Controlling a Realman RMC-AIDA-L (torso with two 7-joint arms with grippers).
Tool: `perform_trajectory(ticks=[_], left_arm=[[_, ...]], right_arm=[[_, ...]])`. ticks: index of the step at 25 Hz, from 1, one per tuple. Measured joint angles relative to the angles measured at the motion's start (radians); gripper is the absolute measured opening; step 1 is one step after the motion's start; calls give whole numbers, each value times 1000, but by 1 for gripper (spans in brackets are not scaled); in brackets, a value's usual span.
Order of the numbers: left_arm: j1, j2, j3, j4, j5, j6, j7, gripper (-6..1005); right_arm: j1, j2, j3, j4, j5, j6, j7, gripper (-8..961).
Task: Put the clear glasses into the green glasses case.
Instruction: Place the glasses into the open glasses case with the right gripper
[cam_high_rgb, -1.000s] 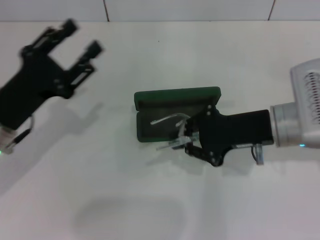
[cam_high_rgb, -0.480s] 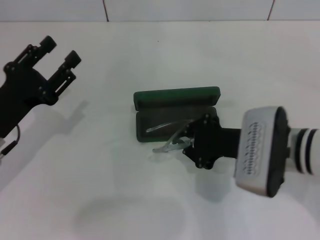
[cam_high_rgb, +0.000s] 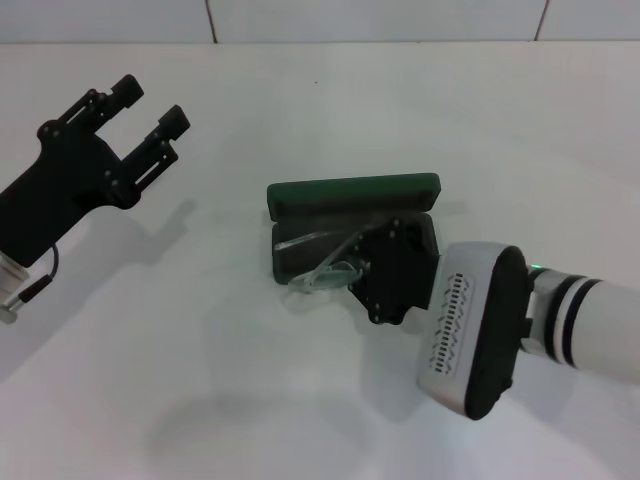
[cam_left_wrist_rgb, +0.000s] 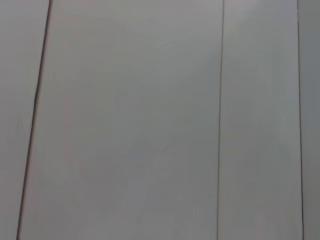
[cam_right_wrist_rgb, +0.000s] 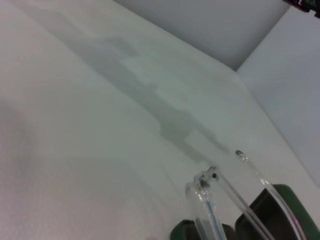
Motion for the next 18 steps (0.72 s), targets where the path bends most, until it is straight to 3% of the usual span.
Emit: perform_trajectory(ticks=[11, 18], left_arm=[[-8, -1, -1, -1, 31, -1, -2, 664], [-10, -3, -1, 0, 48, 1, -4, 663]], right_arm=[[-6, 3, -212, 30, 22, 379, -3, 113], [-7, 4, -274, 50, 70, 508, -13, 113]])
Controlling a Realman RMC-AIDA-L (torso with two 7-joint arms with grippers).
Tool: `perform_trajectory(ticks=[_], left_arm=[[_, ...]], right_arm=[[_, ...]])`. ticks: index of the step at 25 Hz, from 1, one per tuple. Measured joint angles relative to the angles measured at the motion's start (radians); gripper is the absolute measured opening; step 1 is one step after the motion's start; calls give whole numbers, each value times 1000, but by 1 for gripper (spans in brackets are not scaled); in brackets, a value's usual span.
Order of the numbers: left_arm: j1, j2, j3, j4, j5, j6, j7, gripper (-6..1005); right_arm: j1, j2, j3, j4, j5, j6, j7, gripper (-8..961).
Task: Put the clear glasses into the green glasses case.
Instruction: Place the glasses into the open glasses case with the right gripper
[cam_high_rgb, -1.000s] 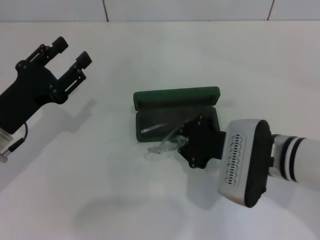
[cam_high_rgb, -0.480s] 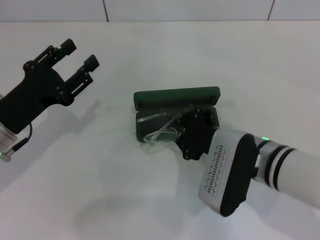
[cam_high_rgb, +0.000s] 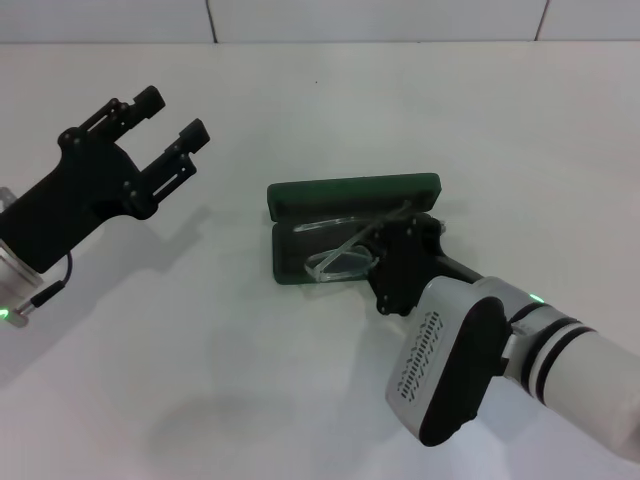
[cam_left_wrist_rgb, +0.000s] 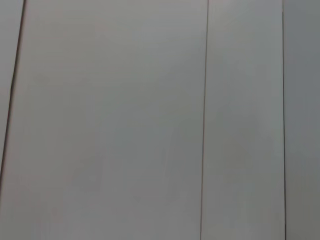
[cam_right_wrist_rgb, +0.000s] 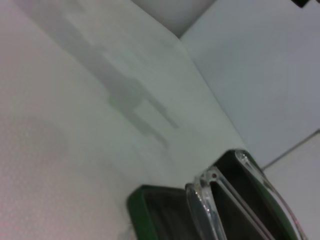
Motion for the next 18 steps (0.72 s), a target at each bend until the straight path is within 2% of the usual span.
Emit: perform_trajectory(ticks=[8, 18], left_arm=[[-18, -4, 0, 1, 5, 0, 1, 663], [-28, -8, 0, 5, 28, 0, 4, 664]], right_arm=[[15, 0, -43, 45, 92, 121, -5, 112], [34, 0, -55, 48, 106, 130, 2, 113]])
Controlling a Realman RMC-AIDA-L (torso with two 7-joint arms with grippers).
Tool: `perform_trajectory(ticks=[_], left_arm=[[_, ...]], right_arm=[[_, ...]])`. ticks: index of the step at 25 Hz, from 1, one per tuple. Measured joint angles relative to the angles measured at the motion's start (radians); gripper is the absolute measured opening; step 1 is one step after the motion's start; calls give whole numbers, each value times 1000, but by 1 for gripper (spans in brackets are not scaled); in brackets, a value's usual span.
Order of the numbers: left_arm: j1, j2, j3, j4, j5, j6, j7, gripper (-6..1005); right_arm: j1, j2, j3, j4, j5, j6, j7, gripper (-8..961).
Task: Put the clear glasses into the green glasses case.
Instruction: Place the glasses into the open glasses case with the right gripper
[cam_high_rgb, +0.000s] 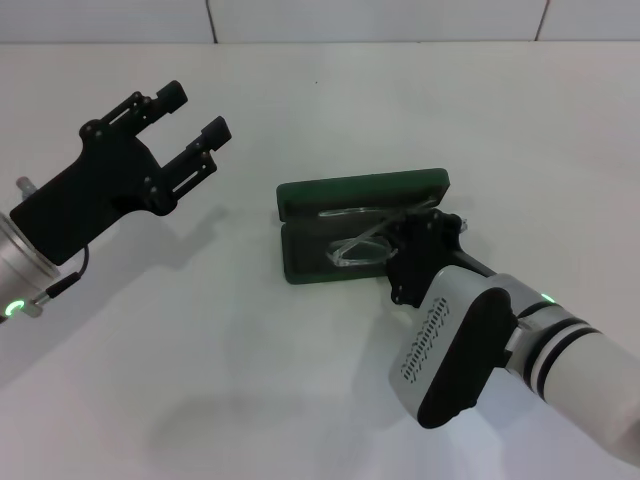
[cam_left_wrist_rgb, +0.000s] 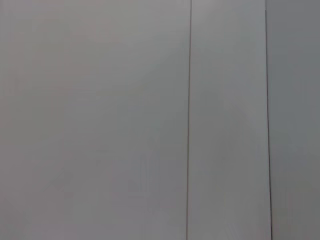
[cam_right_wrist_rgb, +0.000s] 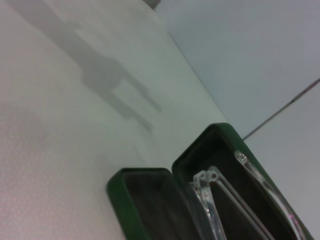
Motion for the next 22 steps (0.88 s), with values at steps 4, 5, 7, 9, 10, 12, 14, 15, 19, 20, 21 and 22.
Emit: perform_trajectory(ticks=[4, 5, 7, 9, 10, 12, 14, 15, 19, 20, 21, 22], left_arm=[[0, 0, -1, -4, 0, 0, 1, 664], [0, -1, -1, -4, 0, 0, 1, 664], [0, -2, -1, -5, 0, 0, 2, 664], [0, -2, -1, -5, 0, 0, 2, 664], [0, -2, -1, -5, 0, 0, 3, 664], [0, -2, 0, -6, 0, 0, 3, 664], [0, -2, -1, -7, 0, 0, 4, 664], [1, -2, -1, -7, 0, 0, 4, 664], [2, -2, -3, -6, 0, 0, 5, 664], [2, -2, -3, -6, 0, 0, 5, 664], [3, -2, -4, -6, 0, 0, 5, 664], [4, -2, -4, -6, -1, 0, 5, 664]], right_arm=[[13, 0, -1, 2, 1, -2, 5, 112], [19, 0, -2, 4, 7, -2, 6, 112], [35, 0, -2, 9, 27, 0, 6, 126], [52, 0, -1, 18, 54, 2, 6, 139], [60, 0, 0, 23, 63, 2, 6, 146], [68, 0, -1, 30, 75, 1, 6, 159], [68, 0, -1, 30, 75, -1, 6, 173], [68, 0, -1, 29, 76, -2, 6, 180], [66, 0, -5, 13, 76, -3, -4, 223], [64, 0, -7, 7, 76, -3, -9, 246], [60, 0, -9, -1, 77, -4, -16, 269], [54, 0, -11, -11, 78, -4, -29, 291]])
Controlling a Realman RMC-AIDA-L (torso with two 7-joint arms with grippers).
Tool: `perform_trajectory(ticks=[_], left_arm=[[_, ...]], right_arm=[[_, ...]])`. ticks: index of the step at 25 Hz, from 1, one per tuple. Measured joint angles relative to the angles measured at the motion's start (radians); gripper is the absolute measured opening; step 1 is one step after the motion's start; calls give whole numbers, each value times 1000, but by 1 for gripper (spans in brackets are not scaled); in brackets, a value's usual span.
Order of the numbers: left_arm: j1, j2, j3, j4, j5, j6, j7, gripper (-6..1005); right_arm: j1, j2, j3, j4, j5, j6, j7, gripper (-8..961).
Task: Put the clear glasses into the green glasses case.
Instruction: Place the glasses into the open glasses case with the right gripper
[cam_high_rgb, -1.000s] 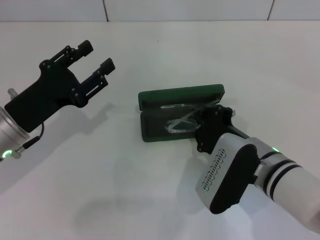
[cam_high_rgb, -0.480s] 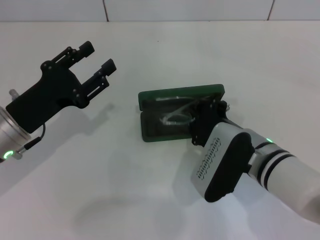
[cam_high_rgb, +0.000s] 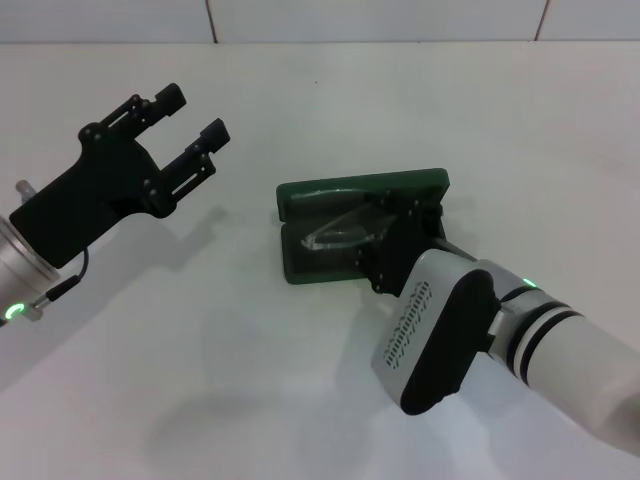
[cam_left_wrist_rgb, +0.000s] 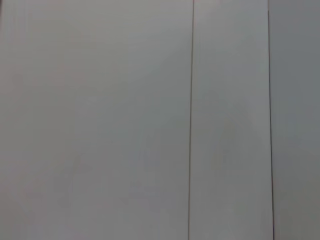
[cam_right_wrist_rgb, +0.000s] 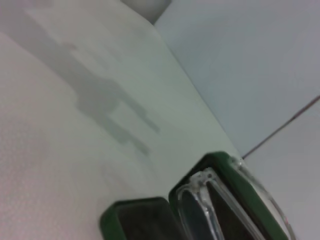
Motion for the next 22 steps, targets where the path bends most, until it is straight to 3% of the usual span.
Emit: perform_trajectory(ticks=[7, 22], left_arm=[[4, 1, 0, 6, 0, 0, 0, 664], [-4, 1, 1, 8, 0, 0, -2, 663]], right_arm=[[-20, -4, 4, -48, 128, 0, -161, 473], [-13, -7, 32, -158, 573, 62, -653, 528]])
